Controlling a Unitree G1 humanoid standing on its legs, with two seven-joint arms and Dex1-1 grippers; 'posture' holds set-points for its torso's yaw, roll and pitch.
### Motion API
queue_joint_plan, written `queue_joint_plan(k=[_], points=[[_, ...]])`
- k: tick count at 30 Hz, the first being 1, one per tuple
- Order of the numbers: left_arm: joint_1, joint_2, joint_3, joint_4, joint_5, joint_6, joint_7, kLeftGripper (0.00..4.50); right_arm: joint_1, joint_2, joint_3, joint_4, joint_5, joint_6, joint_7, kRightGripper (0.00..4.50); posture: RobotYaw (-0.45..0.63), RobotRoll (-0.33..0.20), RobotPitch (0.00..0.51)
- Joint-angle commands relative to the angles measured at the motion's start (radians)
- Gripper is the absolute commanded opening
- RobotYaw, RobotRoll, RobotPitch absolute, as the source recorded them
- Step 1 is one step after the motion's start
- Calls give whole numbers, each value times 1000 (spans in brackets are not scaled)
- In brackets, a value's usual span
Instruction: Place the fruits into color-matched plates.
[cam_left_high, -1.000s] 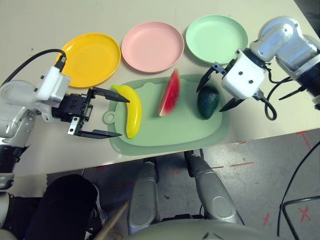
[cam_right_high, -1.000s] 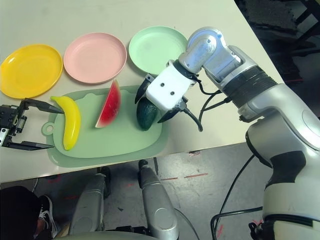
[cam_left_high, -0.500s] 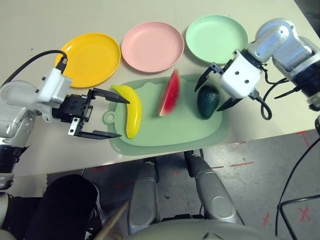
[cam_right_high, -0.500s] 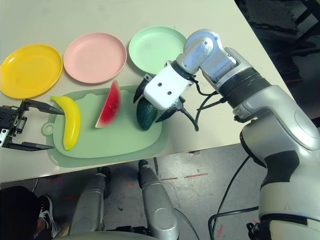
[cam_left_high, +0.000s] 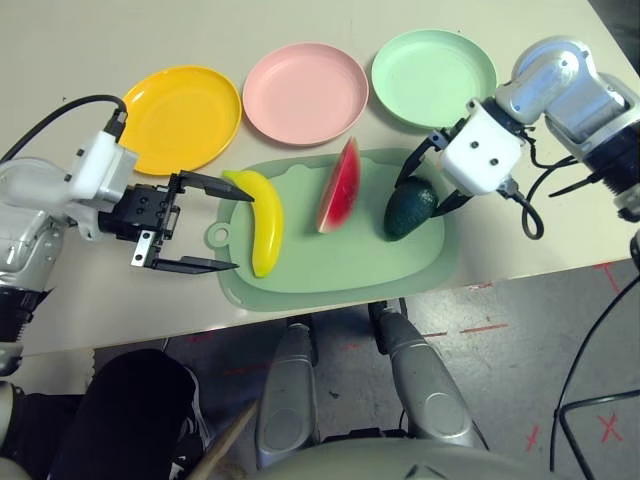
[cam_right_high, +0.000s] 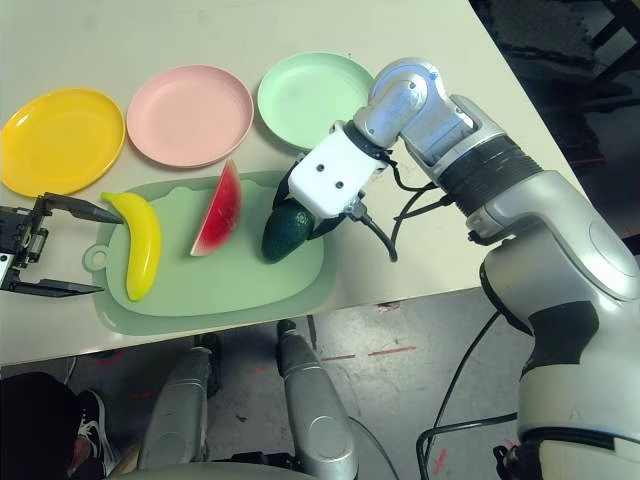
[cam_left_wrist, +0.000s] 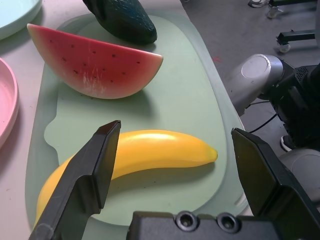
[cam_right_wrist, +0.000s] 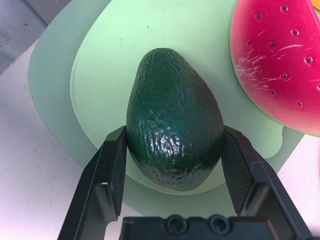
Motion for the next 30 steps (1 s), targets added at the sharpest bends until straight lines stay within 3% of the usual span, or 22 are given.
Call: queue_joint_plan(k=[1,6,16,23,30], points=[[6,4,-9,17,1,-6,-11,4500,-8,-3,2,3,10,4,8,2954,-41,0,427],[-5,-32,11,31,-1,-38,-11,4500,-61,3,-6,48,34,28,8,2954,-49,0,429],[-35,-138,133,-8,36,110,10,4500,-230,65,-56,362,-70,-40,8,2954,-49,0,425],[-39,-175,168,-12,95,146,24,4500,-307,138,-194,608,-269,-82,-1,2954,-45,0,416],[-50,-193,185,-14,162,153,62,4500,-270,155,-243,716,-549,-41,-284,2954,-30,0,409]])
